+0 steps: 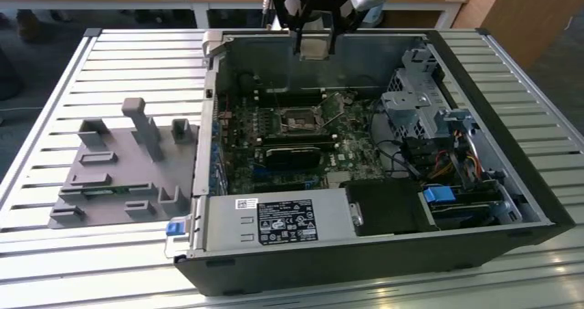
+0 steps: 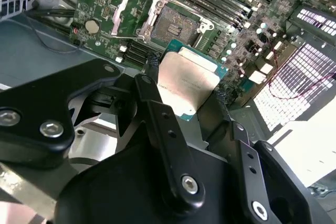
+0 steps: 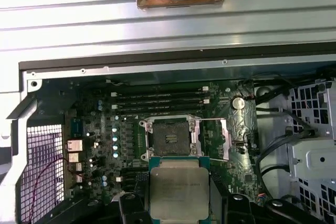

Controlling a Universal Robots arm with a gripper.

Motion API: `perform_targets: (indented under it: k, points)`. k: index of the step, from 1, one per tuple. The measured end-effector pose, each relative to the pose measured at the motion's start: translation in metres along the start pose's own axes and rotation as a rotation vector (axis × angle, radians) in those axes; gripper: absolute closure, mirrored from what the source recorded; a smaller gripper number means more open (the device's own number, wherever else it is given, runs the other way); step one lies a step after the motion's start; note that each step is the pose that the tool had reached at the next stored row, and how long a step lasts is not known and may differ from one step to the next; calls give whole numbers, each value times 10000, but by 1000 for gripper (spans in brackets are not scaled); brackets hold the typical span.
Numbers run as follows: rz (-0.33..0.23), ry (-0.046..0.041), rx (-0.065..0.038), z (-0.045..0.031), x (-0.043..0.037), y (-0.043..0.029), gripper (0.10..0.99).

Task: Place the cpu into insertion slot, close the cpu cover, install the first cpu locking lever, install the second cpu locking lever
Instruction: 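Place the cpu into insertion slot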

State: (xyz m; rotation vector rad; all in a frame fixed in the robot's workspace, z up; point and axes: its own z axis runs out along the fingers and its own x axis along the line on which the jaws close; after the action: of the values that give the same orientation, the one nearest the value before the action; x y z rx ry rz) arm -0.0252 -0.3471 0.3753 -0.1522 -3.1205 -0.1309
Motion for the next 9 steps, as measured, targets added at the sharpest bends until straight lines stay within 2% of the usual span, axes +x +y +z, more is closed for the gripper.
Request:
perform_targets:
  k: [9]
  points:
    - [1084, -92, 3, 18, 1, -1, 545]
